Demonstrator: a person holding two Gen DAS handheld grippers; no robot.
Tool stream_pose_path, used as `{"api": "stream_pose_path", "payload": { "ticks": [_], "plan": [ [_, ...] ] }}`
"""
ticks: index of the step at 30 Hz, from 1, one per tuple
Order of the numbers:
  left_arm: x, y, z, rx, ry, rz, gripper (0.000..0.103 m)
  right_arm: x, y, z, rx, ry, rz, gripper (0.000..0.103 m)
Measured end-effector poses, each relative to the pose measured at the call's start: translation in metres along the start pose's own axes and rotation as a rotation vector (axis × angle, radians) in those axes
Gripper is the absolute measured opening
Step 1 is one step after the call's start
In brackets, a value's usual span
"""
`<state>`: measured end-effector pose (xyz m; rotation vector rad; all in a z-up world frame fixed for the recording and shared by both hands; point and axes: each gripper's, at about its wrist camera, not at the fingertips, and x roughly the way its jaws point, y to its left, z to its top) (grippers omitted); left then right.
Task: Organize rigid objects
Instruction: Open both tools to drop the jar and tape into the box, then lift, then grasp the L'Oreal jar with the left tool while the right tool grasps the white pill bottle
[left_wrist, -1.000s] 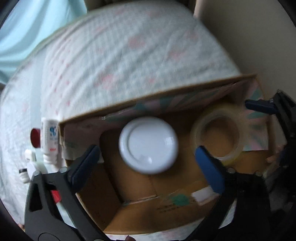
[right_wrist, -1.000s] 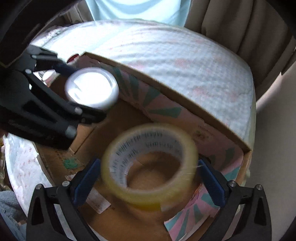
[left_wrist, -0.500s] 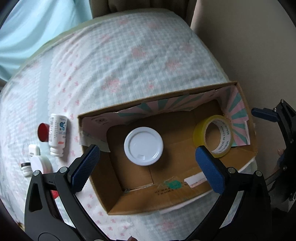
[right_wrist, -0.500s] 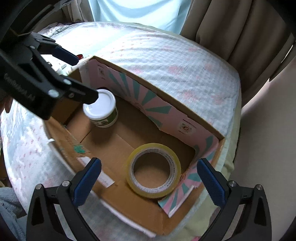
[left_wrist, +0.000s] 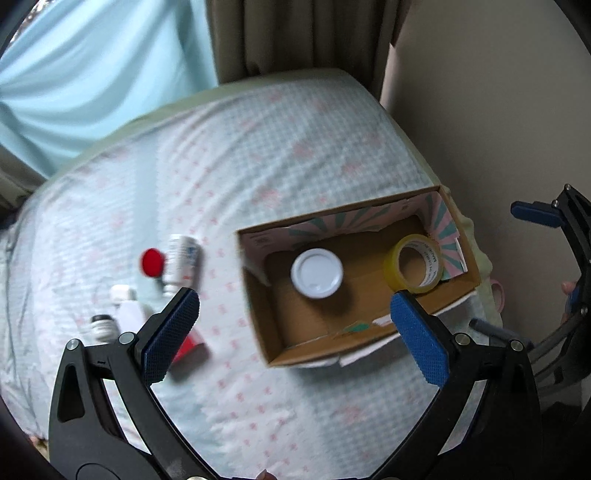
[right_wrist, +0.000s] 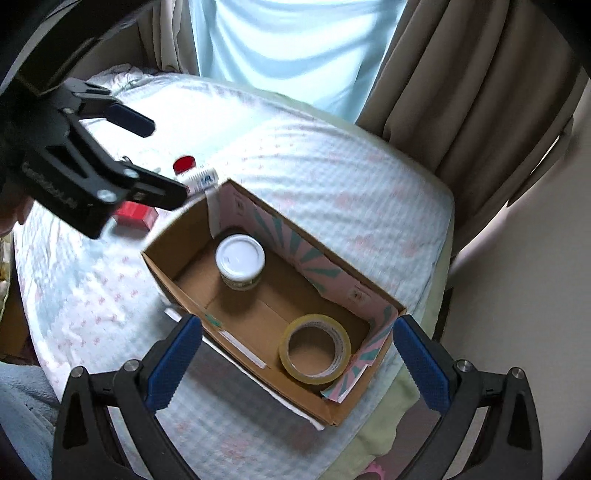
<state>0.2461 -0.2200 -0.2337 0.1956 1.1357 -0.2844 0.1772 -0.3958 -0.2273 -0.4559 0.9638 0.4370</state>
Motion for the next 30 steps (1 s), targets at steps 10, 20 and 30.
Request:
{"api": "stream_pose_path", "payload": {
  "ticks": [10,20,30],
  "plan": [
    [-0.083,0.091,-0.06,-0.113,-0.1,0.097,0.103,-0.051,0.054,0.058,0.067,-0.111,-0.02,0.103],
    [-0.124,0.215,-0.13,-0.205,-0.101,0.104,0.103,-0.067,0.141,0.123,0.348,-0.107,0.004,0.103],
    [-0.103,0.328,-0.162,-0.256,-0.061,0.054,0.103,-0.032,0.201,0.173,0.594,-0.046,0.048,0.103]
  ]
}}
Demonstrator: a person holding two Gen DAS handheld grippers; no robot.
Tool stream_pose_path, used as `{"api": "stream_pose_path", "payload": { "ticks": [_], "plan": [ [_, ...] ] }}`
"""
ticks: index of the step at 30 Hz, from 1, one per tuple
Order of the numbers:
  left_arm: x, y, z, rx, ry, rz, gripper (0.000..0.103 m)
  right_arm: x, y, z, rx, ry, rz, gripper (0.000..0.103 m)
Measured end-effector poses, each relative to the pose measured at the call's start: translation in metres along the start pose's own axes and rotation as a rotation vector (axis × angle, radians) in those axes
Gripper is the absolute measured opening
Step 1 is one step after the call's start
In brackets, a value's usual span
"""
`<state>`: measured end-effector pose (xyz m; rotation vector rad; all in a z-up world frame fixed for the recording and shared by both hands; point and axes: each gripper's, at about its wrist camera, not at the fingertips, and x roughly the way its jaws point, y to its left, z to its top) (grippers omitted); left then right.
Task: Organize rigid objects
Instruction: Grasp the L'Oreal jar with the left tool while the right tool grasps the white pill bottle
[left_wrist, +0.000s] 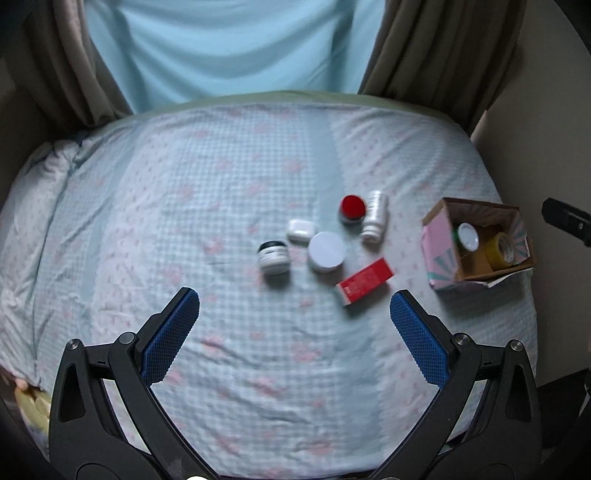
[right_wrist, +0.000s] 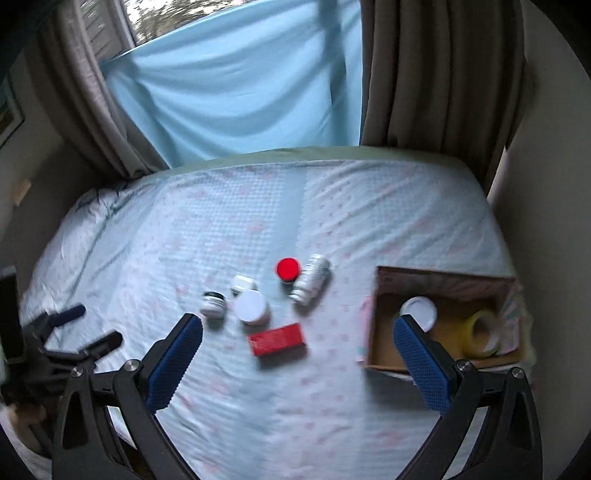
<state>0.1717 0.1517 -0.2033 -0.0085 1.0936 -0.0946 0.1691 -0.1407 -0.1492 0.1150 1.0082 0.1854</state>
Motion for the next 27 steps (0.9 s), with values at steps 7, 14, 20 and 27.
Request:
{"api": "stream_pose_path", "payload": {
  "ticks": [7,14,20,27],
  "plan": [
    [0.042,0.046,0.005,-0.103,0.079,-0.065,0.103,0.035,0.019,0.015,0.087,0.056,0.008,0.103],
    [0.101,0.064,0.013,-0.2,0.168,-0.081,0.103,0.094,0.01,0.04,0.159,0.145,0.027,0.103],
    [0.156,0.066,0.027,-0.244,0.216,-0.073,0.103,0.163,-0.02,0.061,0.285,0.244,0.057,0.103],
    [0.226,0.07,0.031,-0.308,0.305,-0.069,0.103,0.263,-0.067,0.063,0.512,0.381,0.071,0.103]
  ]
}}
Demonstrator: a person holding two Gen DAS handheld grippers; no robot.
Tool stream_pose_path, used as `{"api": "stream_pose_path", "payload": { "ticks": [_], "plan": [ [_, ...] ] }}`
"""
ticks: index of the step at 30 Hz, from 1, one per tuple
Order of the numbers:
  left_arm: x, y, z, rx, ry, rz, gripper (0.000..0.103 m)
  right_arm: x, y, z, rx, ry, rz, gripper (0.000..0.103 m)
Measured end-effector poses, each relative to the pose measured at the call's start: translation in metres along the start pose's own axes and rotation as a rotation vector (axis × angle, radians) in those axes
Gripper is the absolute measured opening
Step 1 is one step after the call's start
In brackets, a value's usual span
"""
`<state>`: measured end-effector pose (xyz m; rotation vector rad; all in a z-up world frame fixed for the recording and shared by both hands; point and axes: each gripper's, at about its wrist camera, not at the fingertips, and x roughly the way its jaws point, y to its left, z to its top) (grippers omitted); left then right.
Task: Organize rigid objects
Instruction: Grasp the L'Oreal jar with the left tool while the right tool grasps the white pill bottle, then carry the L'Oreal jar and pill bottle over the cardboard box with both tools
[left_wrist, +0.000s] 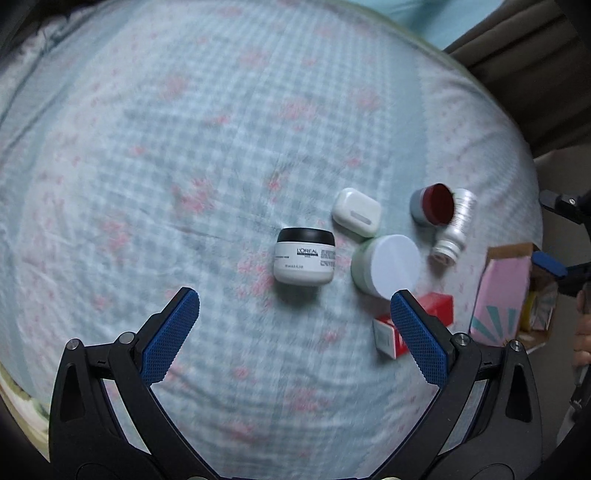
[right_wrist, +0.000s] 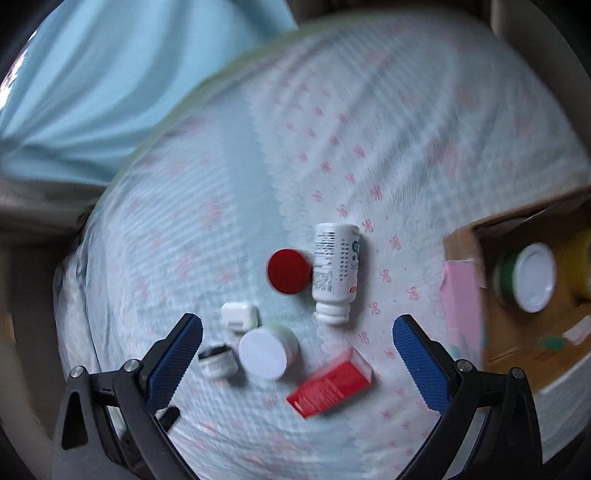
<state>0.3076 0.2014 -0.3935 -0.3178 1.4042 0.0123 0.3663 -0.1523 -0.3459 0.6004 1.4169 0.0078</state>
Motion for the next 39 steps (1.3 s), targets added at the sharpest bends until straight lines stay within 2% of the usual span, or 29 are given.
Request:
{"api": "stream_pose_path", "payload": {
  "ticks": [2,7,11,15,17,19,20,25,28,29,30,32,36,39],
  "plan": [
    [0.012,0.0,0.003,-0.009,0.014,0.0,0.103,0.019,-0.01,0.011,0.057,0.029,0.001,0.098],
    [0.041,-0.003,0.012,-0.037,0.049,-0.009,0.103,0.062,-0.026,0.035,0.144,0.082,-0.032,0.097],
    [0.063,-0.005,0.017,-0.044,0.078,-0.013,0.097,0.088,-0.037,0.044,0.2,0.131,-0.064,0.077],
    [0.078,-0.005,0.018,-0.055,0.104,-0.015,0.097,0.108,-0.046,0.049,0.269,0.158,-0.053,0.073],
    [0.082,-0.005,0.018,-0.057,0.107,-0.014,0.096,0.115,-0.044,0.049,0.265,0.168,-0.064,0.066],
    [0.087,-0.005,0.02,-0.06,0.116,-0.016,0.087,0.118,-0.042,0.048,0.262,0.163,-0.063,0.063],
    [0.089,-0.005,0.02,-0.06,0.122,-0.016,0.079,0.118,-0.042,0.048,0.263,0.16,-0.063,0.061],
    [0.105,-0.006,0.02,-0.059,0.153,-0.015,0.075,0.122,-0.034,0.046,0.258,0.148,-0.08,0.058],
    [0.11,-0.008,0.018,-0.058,0.165,-0.015,0.065,0.13,-0.029,0.042,0.242,0.142,-0.095,0.057],
    [0.112,-0.007,0.018,-0.055,0.167,-0.014,0.057,0.133,-0.025,0.041,0.241,0.139,-0.097,0.057],
    [0.113,-0.008,0.018,-0.049,0.167,-0.022,0.055,0.134,-0.024,0.04,0.232,0.135,-0.104,0.056],
    [0.114,-0.011,0.019,-0.033,0.158,-0.015,0.055,0.135,-0.019,0.037,0.188,0.134,-0.143,0.049],
    [0.113,-0.016,0.022,0.003,0.144,-0.012,0.055,0.139,-0.004,0.027,0.107,0.115,-0.191,0.048],
    [0.104,-0.019,0.023,0.009,0.128,-0.018,0.055,0.136,-0.003,0.016,0.118,0.111,-0.191,0.047]
  ]
}}
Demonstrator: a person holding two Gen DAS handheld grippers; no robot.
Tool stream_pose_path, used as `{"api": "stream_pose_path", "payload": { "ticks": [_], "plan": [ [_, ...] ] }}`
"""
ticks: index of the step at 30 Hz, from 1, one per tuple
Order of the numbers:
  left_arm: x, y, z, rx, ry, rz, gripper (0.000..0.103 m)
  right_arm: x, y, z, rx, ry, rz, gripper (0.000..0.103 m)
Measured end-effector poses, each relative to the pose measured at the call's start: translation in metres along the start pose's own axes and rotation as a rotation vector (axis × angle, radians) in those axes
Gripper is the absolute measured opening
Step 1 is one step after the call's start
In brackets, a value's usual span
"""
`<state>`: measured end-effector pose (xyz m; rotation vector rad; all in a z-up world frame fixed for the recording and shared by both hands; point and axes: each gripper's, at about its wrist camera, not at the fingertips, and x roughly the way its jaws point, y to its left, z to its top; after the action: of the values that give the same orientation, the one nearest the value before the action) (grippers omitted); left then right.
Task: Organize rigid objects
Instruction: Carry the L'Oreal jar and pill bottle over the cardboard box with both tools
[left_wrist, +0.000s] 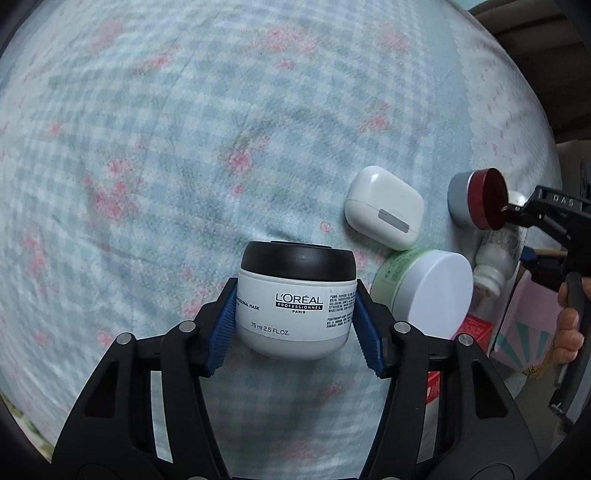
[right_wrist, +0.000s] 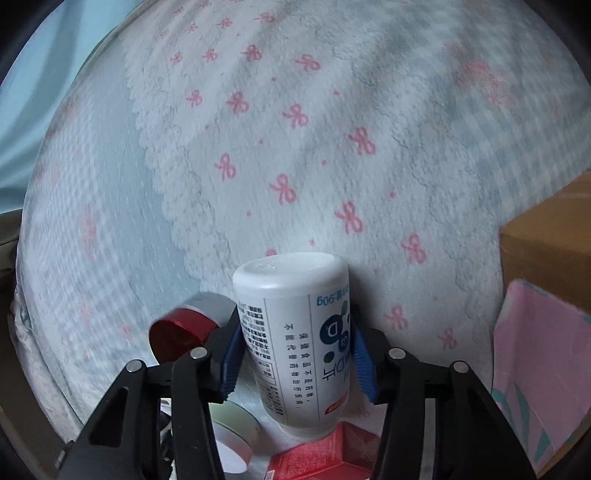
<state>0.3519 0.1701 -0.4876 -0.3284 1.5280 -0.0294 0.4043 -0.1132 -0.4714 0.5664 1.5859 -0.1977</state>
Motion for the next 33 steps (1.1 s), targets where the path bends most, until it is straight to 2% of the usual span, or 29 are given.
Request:
{"api": "stream_pose_path", "payload": {
  "ticks": [6,10,20,24,28,33],
  "plan": [
    [-0.032,0.005,0.001,0.014,-0.049,-0.018,0.055,-0.019,0.0,-0.025,-0.05,-0.037,-0.001,0.047],
    [-0.058,0.008,-0.007,0.028,-0.081,-0.031,0.055,-0.043,0.004,-0.044,-0.074,-0.069,0.04,0.047],
    [-0.143,0.008,-0.065,0.091,-0.187,-0.074,0.055,-0.132,-0.011,-0.088,-0.081,-0.151,0.159,0.047],
    [-0.177,0.003,-0.094,0.149,-0.229,-0.078,0.055,-0.167,-0.02,-0.116,-0.109,-0.177,0.194,0.047],
    [-0.195,-0.003,-0.116,0.196,-0.255,-0.081,0.055,-0.198,-0.035,-0.145,-0.107,-0.187,0.244,0.047],
    [-0.222,-0.015,-0.14,0.231,-0.293,-0.109,0.055,-0.234,-0.054,-0.175,-0.163,-0.228,0.225,0.047]
  ]
}}
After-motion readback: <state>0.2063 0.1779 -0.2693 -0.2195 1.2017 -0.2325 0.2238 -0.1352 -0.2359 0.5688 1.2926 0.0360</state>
